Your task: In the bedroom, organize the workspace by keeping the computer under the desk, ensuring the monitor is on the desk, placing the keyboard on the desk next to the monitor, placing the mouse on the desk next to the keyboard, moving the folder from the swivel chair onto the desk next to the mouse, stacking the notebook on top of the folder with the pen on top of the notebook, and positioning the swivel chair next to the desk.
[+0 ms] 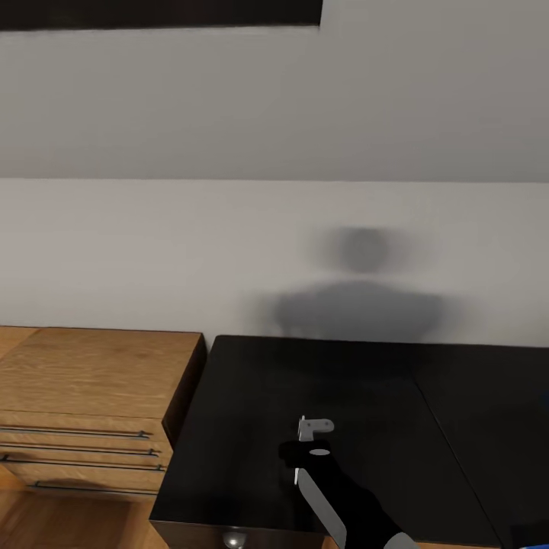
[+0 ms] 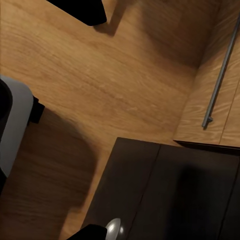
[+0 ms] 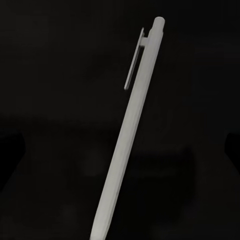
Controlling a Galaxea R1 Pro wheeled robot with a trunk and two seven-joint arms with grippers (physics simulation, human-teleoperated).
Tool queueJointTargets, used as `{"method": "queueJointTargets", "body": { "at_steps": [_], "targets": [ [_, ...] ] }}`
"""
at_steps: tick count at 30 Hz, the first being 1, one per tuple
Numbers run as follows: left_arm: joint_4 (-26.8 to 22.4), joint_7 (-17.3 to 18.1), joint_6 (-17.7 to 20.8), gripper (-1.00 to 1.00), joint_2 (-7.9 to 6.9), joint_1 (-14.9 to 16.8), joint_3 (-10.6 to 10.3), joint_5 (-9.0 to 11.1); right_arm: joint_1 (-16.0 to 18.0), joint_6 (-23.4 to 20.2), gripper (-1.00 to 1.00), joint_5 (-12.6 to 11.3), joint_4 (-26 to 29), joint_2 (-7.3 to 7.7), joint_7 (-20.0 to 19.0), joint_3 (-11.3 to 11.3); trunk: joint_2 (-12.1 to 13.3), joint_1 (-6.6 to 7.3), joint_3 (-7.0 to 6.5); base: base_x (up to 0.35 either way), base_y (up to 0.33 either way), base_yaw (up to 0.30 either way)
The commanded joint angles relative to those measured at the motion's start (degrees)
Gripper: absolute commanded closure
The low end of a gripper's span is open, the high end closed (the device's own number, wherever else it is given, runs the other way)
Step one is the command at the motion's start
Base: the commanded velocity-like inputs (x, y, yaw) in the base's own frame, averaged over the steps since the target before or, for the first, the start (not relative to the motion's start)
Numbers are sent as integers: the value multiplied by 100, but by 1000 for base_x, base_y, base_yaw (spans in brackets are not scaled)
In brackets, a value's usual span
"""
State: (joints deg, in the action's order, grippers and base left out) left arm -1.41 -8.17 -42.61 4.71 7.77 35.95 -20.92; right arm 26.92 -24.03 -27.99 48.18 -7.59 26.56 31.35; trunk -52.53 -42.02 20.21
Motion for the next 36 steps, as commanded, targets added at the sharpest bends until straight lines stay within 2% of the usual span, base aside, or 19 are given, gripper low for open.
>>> {"method": "queueJointTargets", "body": {
  "at_steps": [1, 34, 36],
  "targets": [
    [0, -53, -14, -100, 5, 2, 15, -62, 6, -14, -100, -48, 8, 3, 51, 20, -47, -23, 25, 0, 0, 0],
    [0, -53, -11, -100, 0, 2, 26, -58, 6, -14, -100, -48, 8, 3, 59, 20, -1370, -748, 618, 0, 0, 0],
    [0, -53, -11, -100, 2, 3, 26, -59, 6, -14, -100, -48, 8, 3, 59, 20, -1370, -748, 618, 0, 0, 0]
  ]
}}
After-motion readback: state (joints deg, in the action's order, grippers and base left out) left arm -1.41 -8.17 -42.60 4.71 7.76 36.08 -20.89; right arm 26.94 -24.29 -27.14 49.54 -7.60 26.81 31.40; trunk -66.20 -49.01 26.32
